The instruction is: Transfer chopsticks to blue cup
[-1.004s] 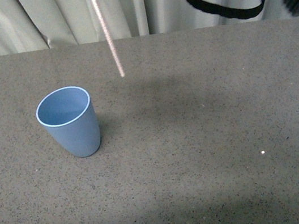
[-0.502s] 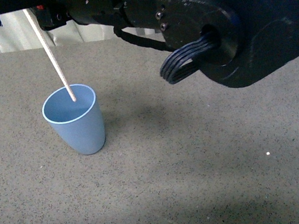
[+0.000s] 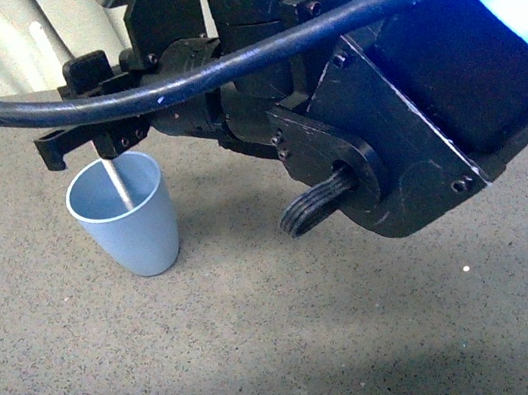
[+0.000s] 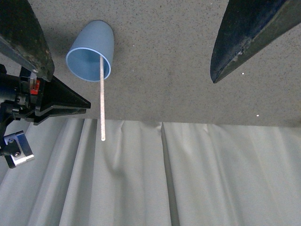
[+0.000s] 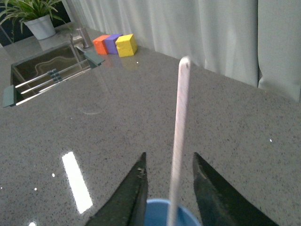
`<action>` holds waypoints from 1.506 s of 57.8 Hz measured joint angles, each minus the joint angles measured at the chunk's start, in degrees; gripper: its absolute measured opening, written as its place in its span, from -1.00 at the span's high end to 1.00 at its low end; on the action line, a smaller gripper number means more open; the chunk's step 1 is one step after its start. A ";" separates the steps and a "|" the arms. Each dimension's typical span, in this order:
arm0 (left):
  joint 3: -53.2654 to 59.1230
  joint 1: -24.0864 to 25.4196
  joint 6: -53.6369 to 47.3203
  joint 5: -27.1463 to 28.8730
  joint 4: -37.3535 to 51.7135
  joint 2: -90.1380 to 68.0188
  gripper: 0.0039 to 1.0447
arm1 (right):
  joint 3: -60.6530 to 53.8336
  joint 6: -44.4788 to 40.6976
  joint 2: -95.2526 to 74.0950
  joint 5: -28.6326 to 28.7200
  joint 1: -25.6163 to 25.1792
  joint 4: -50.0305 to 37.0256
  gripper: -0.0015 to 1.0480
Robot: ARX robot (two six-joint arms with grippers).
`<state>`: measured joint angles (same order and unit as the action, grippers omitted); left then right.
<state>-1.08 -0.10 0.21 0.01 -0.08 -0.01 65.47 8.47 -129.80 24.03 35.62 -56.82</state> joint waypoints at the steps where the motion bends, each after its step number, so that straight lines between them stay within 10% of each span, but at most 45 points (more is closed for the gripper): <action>1: 0.00 0.00 0.00 0.00 0.00 0.00 -0.88 | -0.48 0.33 0.26 0.00 -0.11 -0.17 0.28; 21: 0.00 0.00 0.00 0.00 0.00 0.00 -0.88 | -10.75 4.17 12.09 -12.04 -3.61 0.00 -0.84; 50: 0.00 0.00 0.02 0.00 0.00 0.00 -0.88 | -41.92 -2.01 44.85 -32.15 -18.47 9.31 -0.82; 58: 0.00 0.00 0.02 0.00 0.00 0.00 -0.88 | -52.33 -6.73 51.06 -38.01 -20.96 -7.21 -0.36; 77: 0.00 0.00 0.00 0.00 0.00 0.00 -0.88 | -61.33 -8.26 69.59 -31.41 -27.80 1.84 0.93; 87: 0.00 0.00 0.00 0.00 0.00 0.00 -0.88 | -63.19 -8.41 77.40 -29.70 -29.77 7.69 0.98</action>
<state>-1.08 -0.10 0.21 0.01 -0.08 -0.01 2.28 0.05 -52.40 -5.67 5.85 -49.12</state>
